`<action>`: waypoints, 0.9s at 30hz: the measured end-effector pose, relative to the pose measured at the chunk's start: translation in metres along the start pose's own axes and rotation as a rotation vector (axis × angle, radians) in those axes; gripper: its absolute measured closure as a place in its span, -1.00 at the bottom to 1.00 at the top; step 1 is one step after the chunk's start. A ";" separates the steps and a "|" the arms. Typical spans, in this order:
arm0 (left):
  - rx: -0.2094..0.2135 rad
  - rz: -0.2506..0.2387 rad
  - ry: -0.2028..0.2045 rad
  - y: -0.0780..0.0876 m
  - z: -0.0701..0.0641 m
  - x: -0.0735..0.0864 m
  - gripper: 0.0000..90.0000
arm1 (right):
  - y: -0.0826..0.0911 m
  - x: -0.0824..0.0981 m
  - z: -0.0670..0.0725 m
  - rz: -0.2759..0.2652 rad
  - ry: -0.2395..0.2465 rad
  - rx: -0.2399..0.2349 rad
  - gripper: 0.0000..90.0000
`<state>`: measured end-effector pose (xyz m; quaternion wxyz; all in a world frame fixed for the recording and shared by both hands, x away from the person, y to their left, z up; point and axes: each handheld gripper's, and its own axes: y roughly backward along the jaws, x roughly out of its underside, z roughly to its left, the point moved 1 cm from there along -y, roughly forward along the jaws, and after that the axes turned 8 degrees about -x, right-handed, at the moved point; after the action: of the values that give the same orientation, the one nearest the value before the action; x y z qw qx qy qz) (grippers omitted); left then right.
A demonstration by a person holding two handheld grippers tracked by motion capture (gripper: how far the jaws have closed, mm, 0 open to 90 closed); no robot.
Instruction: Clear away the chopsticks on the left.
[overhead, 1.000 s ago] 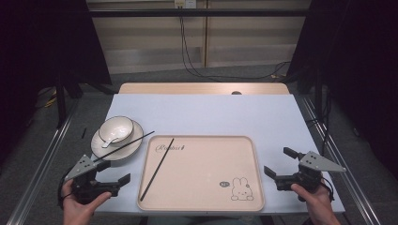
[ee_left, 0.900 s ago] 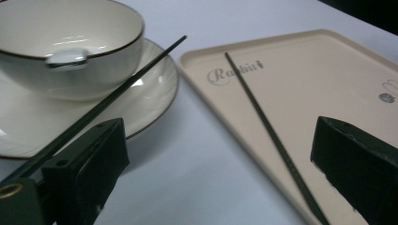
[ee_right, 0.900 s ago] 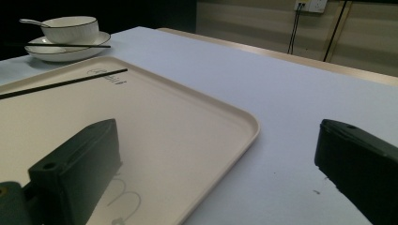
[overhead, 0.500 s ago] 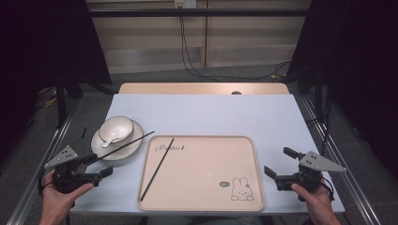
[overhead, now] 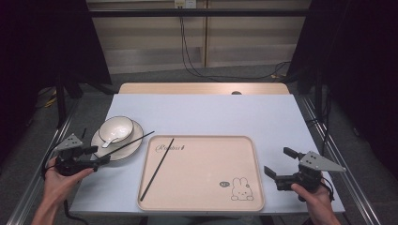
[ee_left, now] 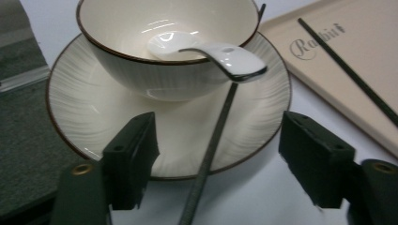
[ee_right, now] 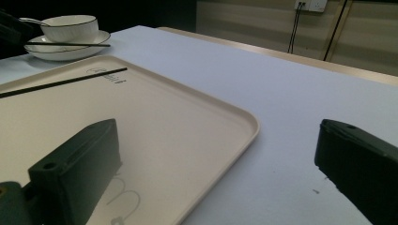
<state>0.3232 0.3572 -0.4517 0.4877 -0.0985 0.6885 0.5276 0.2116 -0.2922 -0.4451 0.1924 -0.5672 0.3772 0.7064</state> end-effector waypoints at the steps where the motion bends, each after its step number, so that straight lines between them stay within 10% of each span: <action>1: 0.006 0.010 -0.007 -0.002 0.002 -0.001 -0.17 | 0.000 0.000 0.000 -0.001 0.002 0.002 -0.99; 8: 0.037 0.064 -0.054 -0.011 0.006 -0.011 0.31 | 0.000 0.000 0.000 0.002 -0.001 0.006 -0.99; 27: 0.096 0.154 -0.097 -0.031 -0.001 -0.010 0.77 | -0.001 0.000 0.000 0.009 -0.005 0.007 -0.99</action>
<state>0.3478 0.3398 -0.4631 0.4828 0.0038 0.6940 0.5340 0.2120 -0.2921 -0.4456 0.1920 -0.5630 0.3816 0.7075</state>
